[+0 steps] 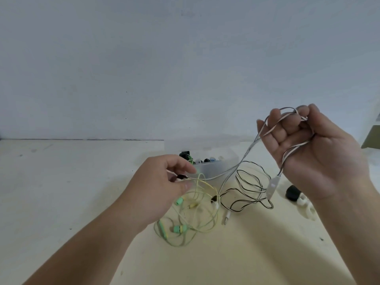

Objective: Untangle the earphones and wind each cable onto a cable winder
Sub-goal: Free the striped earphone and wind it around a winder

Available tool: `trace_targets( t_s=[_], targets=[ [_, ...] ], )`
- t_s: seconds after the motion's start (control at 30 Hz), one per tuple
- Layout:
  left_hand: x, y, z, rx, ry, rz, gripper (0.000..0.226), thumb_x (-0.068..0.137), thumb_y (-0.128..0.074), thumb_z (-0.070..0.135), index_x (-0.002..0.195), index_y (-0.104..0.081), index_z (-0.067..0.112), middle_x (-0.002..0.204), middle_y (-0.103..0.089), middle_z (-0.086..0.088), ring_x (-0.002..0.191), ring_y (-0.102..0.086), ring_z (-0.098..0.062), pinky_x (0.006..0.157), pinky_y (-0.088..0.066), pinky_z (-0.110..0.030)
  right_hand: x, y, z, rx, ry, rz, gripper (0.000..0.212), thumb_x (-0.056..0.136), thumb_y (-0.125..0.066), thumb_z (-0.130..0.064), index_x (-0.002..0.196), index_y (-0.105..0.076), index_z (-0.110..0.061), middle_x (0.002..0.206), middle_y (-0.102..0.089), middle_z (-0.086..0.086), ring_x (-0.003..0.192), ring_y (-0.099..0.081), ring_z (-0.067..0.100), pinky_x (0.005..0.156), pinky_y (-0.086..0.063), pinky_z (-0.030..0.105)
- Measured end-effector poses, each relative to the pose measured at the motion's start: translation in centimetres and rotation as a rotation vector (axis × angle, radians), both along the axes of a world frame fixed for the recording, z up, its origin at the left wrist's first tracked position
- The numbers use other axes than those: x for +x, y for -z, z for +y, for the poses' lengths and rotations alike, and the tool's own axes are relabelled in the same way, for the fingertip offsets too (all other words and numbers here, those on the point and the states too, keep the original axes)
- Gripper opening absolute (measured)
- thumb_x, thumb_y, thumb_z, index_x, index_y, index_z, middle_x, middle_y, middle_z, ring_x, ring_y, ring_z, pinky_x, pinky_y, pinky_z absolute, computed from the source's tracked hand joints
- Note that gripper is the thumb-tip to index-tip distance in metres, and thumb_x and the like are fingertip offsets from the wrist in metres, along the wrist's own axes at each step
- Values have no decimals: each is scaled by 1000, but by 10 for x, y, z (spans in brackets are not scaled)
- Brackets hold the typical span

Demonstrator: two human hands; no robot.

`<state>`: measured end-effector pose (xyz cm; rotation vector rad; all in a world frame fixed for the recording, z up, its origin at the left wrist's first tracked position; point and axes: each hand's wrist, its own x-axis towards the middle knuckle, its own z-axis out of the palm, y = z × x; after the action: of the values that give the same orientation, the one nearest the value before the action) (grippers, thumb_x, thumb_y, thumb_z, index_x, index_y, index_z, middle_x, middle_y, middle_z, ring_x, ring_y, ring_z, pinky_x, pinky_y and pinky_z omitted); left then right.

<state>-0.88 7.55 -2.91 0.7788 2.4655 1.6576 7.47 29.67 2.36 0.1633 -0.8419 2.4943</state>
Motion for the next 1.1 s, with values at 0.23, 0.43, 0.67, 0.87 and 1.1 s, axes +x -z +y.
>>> trace_targets(
  t_s=[0.23, 0.43, 0.67, 0.87, 1.1],
  targets=[
    [0, -1, -1, -64, -2, 42, 31, 66, -85, -3, 77, -71, 22, 75, -59, 2, 58, -48, -4, 54, -40, -9, -2, 3, 8, -18, 19, -45, 41, 100, -45, -25, 63, -59, -13, 58, -58, 1, 72, -72, 21, 76, -61, 41],
    [0, 0, -1, -124, 26, 61, 50, 64, -91, 14, 64, -41, 16, 60, -33, 7, 54, -26, -12, 44, -21, -18, -6, 9, 7, 99, -20, -53, 41, 99, -44, -26, 64, -61, -14, 66, -62, 3, 88, -73, 26, 84, -58, 47],
    [3, -2, 1, -112, -23, 171, 62, 62, -79, 59, 69, -46, 7, 60, -35, 8, 49, -30, -7, 46, -29, -16, -6, 11, 5, 178, -48, -57, 42, 100, -42, -26, 67, -63, -15, 69, -64, 3, 95, -72, 28, 81, -59, 43],
    [10, -1, 7, -54, 146, 156, 48, 81, -73, 46, 59, -38, 22, 58, -44, 6, 56, -42, -14, 54, -34, -21, 1, 10, -9, 313, -176, 4, 42, 96, -40, -28, 68, -68, -15, 75, -69, 5, 101, -71, 31, 84, -58, 46],
    [21, 18, 22, -106, 236, 23, 43, 73, -86, 33, 60, -45, 27, 62, -59, 8, 53, -51, -15, 55, -39, -23, -2, 17, -9, 205, -364, 7, 40, 108, -32, -21, 103, -64, 2, 107, -68, 24, 131, -51, 40, 111, -36, 56]
  ],
)
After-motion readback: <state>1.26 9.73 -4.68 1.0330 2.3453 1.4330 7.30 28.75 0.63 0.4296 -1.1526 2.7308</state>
